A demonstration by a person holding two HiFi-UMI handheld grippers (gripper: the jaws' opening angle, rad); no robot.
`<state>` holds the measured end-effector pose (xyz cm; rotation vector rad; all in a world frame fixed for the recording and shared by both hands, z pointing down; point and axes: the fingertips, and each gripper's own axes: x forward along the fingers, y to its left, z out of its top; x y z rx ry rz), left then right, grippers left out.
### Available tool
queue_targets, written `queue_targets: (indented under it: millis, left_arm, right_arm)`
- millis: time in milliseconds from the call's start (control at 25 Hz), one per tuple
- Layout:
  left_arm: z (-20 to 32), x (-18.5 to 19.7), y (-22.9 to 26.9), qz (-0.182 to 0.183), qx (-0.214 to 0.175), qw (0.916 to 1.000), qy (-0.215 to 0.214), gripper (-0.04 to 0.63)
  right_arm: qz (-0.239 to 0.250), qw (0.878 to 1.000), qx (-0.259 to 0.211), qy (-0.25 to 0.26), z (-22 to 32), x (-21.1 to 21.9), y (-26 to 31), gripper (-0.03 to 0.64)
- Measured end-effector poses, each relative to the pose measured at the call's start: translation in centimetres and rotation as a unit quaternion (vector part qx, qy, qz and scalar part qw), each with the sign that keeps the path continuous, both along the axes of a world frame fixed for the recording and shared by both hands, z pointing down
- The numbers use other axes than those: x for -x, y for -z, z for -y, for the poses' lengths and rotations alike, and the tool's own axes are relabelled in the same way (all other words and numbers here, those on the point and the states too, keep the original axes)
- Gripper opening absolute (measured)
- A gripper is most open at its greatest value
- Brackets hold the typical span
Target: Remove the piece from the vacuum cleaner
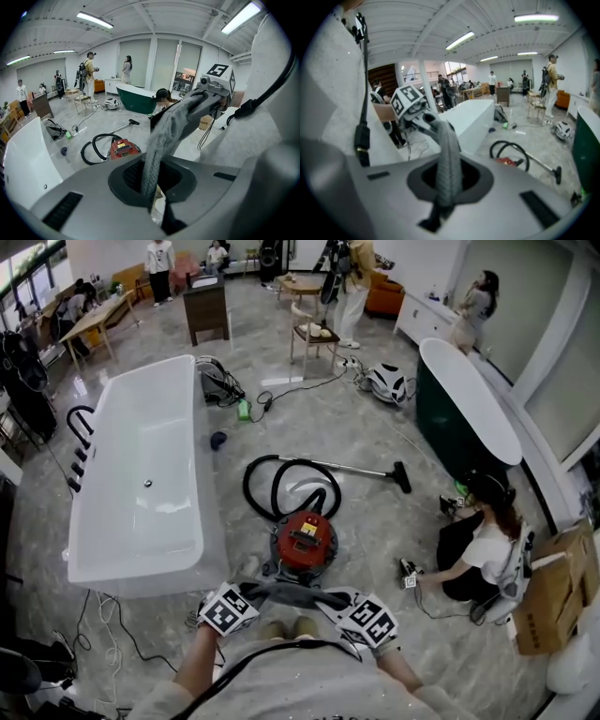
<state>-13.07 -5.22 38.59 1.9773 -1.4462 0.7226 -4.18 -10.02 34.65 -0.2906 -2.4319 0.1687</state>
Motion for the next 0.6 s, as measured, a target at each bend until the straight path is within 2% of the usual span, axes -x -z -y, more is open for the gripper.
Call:
queue_targets:
  millis: [600]
  left_arm:
    - [-0.20, -0.16, -0.66, -0.006, 0.015, 0.9999, 0.002, 0.032]
  right_arm:
    - [-0.009, 1.000, 0.005, 0.005, 0.16, 0.09, -0.61, 0.026]
